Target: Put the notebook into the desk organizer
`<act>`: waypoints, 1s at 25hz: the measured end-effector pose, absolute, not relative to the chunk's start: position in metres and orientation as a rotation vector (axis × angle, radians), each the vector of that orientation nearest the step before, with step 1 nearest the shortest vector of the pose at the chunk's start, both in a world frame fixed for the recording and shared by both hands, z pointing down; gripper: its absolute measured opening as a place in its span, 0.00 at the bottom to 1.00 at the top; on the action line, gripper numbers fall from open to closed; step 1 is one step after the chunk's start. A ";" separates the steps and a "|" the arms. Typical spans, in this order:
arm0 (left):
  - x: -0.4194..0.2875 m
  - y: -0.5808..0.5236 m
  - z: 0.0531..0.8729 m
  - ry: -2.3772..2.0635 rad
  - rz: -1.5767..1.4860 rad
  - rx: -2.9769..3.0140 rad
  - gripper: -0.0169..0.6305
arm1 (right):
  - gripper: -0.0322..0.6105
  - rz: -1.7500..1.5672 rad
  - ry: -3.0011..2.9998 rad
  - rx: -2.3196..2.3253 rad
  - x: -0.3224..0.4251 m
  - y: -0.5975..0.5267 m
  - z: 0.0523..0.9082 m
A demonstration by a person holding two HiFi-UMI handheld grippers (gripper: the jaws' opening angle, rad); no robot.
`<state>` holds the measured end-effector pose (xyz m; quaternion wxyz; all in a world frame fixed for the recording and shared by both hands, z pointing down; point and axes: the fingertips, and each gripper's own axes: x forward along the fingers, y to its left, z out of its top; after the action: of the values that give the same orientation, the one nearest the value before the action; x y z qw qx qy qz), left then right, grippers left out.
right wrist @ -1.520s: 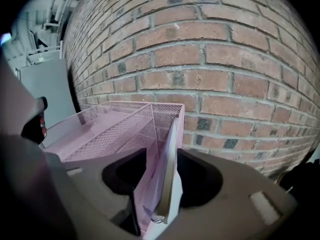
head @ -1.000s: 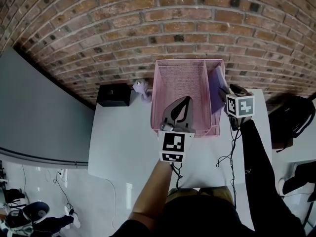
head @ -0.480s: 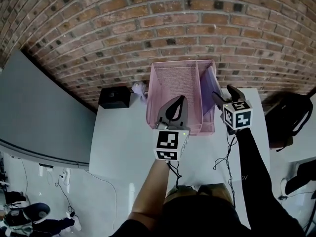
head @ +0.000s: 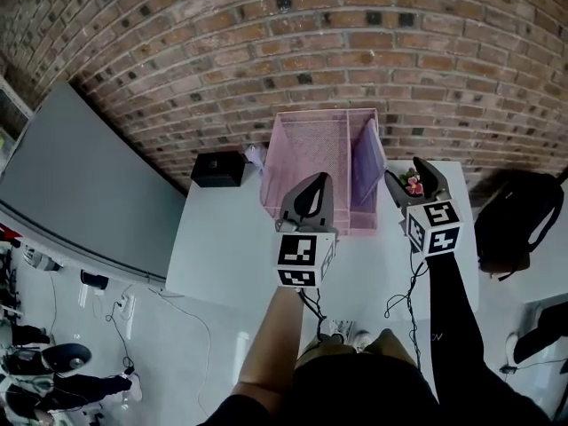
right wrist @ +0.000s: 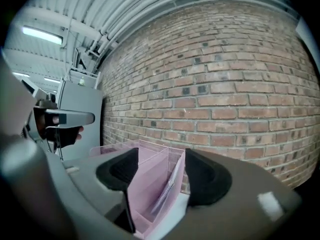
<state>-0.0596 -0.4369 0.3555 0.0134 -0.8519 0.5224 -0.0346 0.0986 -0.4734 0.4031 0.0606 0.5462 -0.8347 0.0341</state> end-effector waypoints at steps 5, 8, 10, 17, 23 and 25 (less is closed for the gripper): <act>-0.047 -0.402 0.350 1.679 -0.105 -2.612 0.04 | 0.49 0.019 -2.599 1.659 0.110 -0.431 0.384; -0.039 -0.380 0.347 1.689 -0.114 -2.588 0.04 | 0.49 -0.017 -2.634 1.643 0.112 -0.409 0.379; -0.036 -0.368 0.344 1.694 -0.124 -2.562 0.04 | 0.49 -0.025 -2.653 1.627 0.112 -0.394 0.378; -0.030 -0.328 0.336 1.723 -0.095 -2.518 0.04 | 0.49 -0.071 -2.709 1.556 0.109 -0.349 0.377; -0.031 -0.313 0.340 1.758 -0.071 -2.524 0.04 | 0.49 -0.101 -2.721 1.575 0.114 -0.333 0.372; -0.032 -0.312 0.342 1.766 -0.078 -2.519 0.04 | 0.49 -0.116 -2.724 1.563 0.112 -0.329 0.372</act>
<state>-0.0323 -0.3115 0.3420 0.0322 -0.8182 0.5734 -0.0255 0.1124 -0.3286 0.3719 -0.0007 0.4974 -0.8667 -0.0369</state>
